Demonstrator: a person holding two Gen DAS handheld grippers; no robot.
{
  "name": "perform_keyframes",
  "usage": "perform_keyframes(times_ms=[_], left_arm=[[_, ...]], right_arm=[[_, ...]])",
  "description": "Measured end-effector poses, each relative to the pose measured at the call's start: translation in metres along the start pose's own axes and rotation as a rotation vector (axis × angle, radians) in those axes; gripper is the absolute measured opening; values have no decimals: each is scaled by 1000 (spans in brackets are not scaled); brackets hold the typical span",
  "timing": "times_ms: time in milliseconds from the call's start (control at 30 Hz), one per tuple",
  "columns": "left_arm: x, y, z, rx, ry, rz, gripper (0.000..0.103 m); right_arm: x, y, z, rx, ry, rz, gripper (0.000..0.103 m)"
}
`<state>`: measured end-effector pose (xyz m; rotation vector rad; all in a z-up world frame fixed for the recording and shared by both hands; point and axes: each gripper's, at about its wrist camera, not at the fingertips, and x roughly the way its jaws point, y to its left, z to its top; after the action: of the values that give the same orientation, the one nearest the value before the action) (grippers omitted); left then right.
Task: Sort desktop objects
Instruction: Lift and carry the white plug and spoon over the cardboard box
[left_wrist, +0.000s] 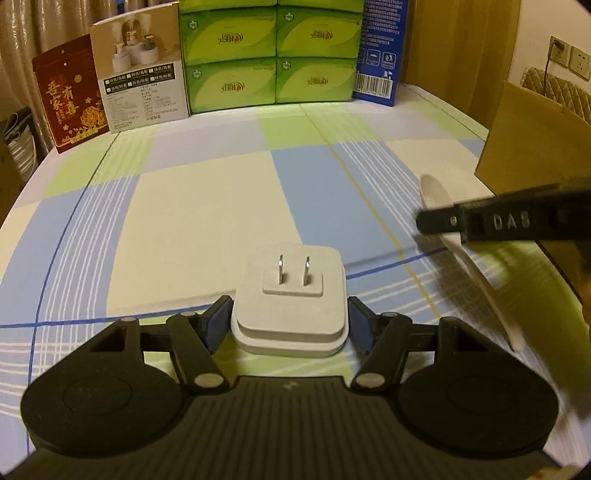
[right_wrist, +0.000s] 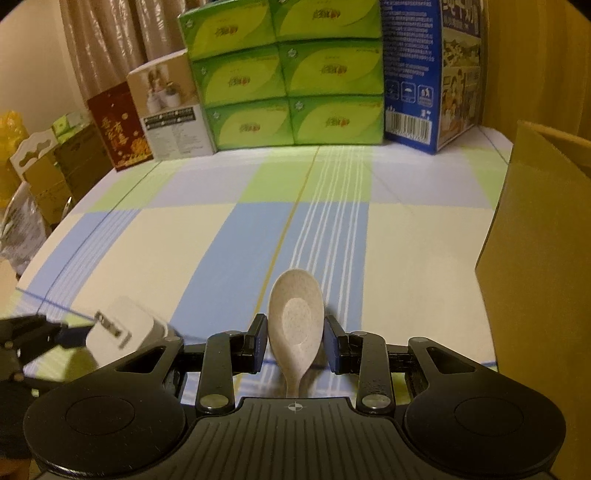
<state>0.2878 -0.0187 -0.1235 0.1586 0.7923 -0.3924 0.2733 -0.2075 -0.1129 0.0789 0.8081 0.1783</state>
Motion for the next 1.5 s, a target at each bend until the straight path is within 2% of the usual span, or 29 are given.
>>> perform_keyframes(times_ms=[200,300,400,633,767,1100,1500], left_arm=[[4,1,0,10,-26,-9,65],[3,0,1,19,-21,5,60],[2,1,3,2,-1,6,60],[-25,-2,2,-36,6,8,60],[-55,-8,-1,-43,-11,17,60],[-129,-18,-19,-151,-86,20,60],[-162,-66,-55,-94,-82,2,60]], right_arm=[[9,1,-2,-8,10,-5,29],[10,4,-2,-12,11,-2,29],[4,7,-2,-15,3,1,29],[-39,15,-3,14,-54,31,29],[-69,24,-15,23,-75,60,29],[-127,28,-39,49,-134,80,29],[-178,29,-76,22,-145,35,29]])
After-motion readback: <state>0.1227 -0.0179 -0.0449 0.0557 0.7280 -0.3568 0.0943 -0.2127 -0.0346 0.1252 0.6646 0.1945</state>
